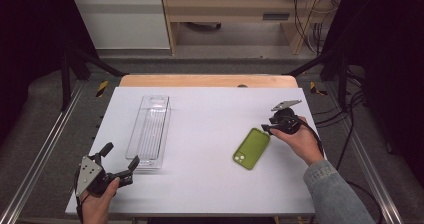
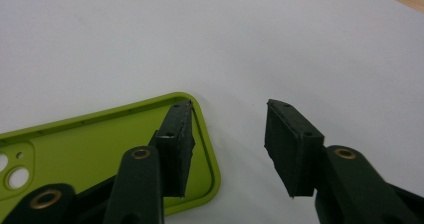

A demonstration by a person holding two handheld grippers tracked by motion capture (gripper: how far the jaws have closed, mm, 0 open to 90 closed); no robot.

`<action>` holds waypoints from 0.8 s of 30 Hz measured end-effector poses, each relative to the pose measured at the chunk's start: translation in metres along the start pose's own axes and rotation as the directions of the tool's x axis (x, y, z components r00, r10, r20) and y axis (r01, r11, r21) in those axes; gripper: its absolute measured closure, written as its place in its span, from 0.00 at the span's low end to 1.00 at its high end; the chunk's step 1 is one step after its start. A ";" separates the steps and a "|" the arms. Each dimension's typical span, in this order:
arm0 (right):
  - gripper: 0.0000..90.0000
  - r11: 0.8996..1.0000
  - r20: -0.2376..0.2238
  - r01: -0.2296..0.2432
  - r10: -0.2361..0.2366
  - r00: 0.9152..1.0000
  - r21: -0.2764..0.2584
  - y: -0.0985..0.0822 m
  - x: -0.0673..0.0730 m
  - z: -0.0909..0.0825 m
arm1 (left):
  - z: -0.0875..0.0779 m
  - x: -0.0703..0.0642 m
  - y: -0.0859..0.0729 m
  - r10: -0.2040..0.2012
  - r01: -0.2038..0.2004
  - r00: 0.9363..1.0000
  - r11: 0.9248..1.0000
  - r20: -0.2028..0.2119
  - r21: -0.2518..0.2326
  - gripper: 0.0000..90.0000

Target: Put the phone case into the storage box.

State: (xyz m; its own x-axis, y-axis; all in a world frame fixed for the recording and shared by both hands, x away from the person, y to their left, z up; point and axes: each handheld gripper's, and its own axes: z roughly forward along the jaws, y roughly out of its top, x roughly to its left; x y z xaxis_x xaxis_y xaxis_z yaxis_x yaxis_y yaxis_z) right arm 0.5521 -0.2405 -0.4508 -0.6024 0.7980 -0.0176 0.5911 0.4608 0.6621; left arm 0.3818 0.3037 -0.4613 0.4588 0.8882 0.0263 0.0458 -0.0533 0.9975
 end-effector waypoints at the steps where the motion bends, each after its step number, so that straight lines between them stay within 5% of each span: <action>1: 0.63 1.000 -0.007 -0.004 0.004 1.000 0.003 0.000 0.000 0.001 | 0.000 0.000 0.000 0.000 0.000 1.000 1.000 0.000 -0.001 0.01; 15: 0.78 0.996 -0.062 0.018 -0.013 0.998 0.087 -0.005 0.000 0.020 | 0.000 0.000 0.000 0.005 -0.005 1.000 1.000 0.003 -0.003 0.01; 24: 0.83 0.991 -0.089 -0.003 0.015 0.996 0.134 -0.009 -0.003 0.027 | 0.001 -0.001 0.000 0.010 -0.010 1.000 1.000 0.008 0.001 0.01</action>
State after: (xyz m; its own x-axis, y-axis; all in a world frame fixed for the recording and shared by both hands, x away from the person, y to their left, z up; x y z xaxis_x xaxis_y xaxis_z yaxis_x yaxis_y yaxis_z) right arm 0.5632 -0.2370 -0.4764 -0.6388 0.7671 0.0593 0.6595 0.5062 0.5558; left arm 0.3822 0.3020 -0.4610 0.4664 0.8838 0.0358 0.0418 -0.0625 0.9972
